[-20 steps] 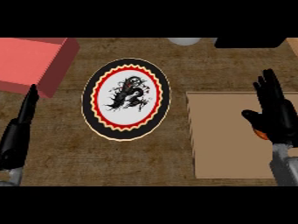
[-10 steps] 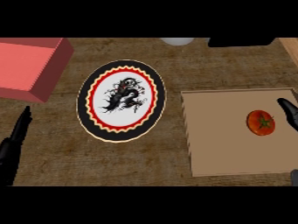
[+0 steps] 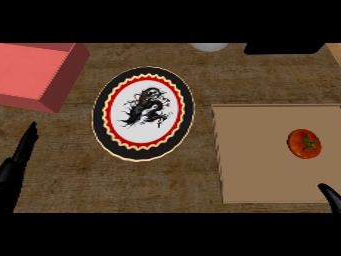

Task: Pick the tomato from the tray and place it in the plate

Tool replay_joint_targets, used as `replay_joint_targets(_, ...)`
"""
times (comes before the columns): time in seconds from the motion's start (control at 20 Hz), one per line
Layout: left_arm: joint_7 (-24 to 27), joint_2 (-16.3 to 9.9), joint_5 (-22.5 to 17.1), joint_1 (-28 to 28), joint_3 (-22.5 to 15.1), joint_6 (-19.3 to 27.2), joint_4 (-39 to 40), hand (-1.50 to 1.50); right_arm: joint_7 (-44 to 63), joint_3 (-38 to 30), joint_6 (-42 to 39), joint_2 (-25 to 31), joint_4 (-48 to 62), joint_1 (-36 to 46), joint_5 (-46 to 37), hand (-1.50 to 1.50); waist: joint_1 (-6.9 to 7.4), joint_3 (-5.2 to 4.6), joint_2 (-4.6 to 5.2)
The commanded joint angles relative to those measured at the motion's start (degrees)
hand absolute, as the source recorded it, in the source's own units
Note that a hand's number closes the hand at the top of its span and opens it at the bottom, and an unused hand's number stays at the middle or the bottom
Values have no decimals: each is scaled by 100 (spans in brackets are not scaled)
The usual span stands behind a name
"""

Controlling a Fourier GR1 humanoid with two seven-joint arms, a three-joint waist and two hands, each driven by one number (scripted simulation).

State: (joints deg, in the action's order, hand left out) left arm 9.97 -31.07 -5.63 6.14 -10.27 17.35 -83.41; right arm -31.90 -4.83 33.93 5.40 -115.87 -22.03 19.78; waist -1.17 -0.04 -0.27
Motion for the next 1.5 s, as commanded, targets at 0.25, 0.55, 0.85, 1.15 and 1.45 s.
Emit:
replay_joint_targets(0.25,142,0,89,15,18,-168,42,0,2474,71,226,1720,-637,-1140,-1065,-150,154,-15,48)
replay_joint_targets(0.55,85,7,85,-46,165,-282,4,0,4181,-172,6,2588,-679,-932,-1294,-150,176,-4,48)
replay_joint_targets(0.85,-22,261,224,-346,108,-352,295,0,5391,25,-616,3196,-413,-215,-1363,-150,155,-1,48)
replay_joint_targets(1.15,-148,90,248,-83,294,-436,-146,0,5929,337,-1287,3642,186,134,-1723,-150,191,2,39)
replay_joint_targets(1.45,-87,182,304,162,533,-656,-277,0,5721,565,-1839,3201,1214,954,-2002,-150,172,6,29)
